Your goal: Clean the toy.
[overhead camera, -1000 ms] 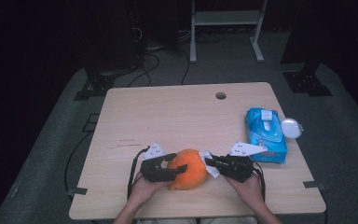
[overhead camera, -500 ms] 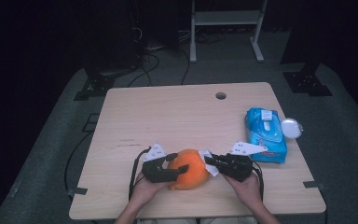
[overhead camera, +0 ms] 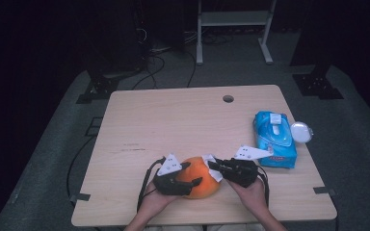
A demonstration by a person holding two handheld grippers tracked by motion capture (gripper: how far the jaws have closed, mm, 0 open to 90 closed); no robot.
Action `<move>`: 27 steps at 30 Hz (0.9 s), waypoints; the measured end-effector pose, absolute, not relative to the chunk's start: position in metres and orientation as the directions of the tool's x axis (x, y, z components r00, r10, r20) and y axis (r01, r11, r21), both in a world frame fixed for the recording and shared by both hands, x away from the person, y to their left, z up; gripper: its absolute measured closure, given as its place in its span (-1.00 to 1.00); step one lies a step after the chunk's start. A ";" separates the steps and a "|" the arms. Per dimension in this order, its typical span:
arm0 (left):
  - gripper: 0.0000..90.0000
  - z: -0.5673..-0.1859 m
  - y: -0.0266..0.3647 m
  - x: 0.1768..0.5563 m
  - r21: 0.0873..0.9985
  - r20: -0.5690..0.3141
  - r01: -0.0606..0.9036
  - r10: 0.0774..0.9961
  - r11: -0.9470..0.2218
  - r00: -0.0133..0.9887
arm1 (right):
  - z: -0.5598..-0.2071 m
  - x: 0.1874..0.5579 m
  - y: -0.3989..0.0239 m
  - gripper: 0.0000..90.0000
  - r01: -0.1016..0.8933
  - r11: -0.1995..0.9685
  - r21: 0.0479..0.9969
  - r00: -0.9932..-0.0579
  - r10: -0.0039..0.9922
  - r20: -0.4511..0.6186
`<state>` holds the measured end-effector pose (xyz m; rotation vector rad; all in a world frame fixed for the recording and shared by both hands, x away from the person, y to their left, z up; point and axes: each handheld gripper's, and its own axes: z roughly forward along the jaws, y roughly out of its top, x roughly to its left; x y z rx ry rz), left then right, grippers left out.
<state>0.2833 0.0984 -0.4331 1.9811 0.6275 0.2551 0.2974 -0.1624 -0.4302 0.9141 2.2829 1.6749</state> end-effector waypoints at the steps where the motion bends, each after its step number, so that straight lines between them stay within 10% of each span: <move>1: -0.35 -0.430 0.101 0.285 0.876 -0.086 0.312 0.517 -0.369 0.852 | -0.432 0.298 -0.163 0.79 0.377 0.182 0.908 -0.800 0.558 0.220; 8: -0.69 -0.434 0.104 0.300 0.860 -0.133 0.354 0.508 -0.367 0.851 | -0.432 0.293 -0.161 0.79 0.342 0.227 0.912 -0.841 0.507 0.188; 13: 0.02 -0.428 0.094 0.290 0.885 0.013 0.256 0.571 -0.388 0.821 | -0.430 0.302 -0.164 0.79 0.371 0.201 0.907 -0.811 0.546 0.211; 17: 0.13 -0.427 0.082 0.281 0.914 0.049 0.226 0.643 -0.338 0.764 | -0.423 0.307 -0.169 0.79 0.370 0.153 0.916 -0.795 0.564 0.226; 27: -0.61 -0.420 0.085 0.281 0.894 -0.047 0.290 0.572 -0.341 0.819 | -0.435 0.305 -0.167 0.79 0.372 0.204 0.906 -0.816 0.537 0.214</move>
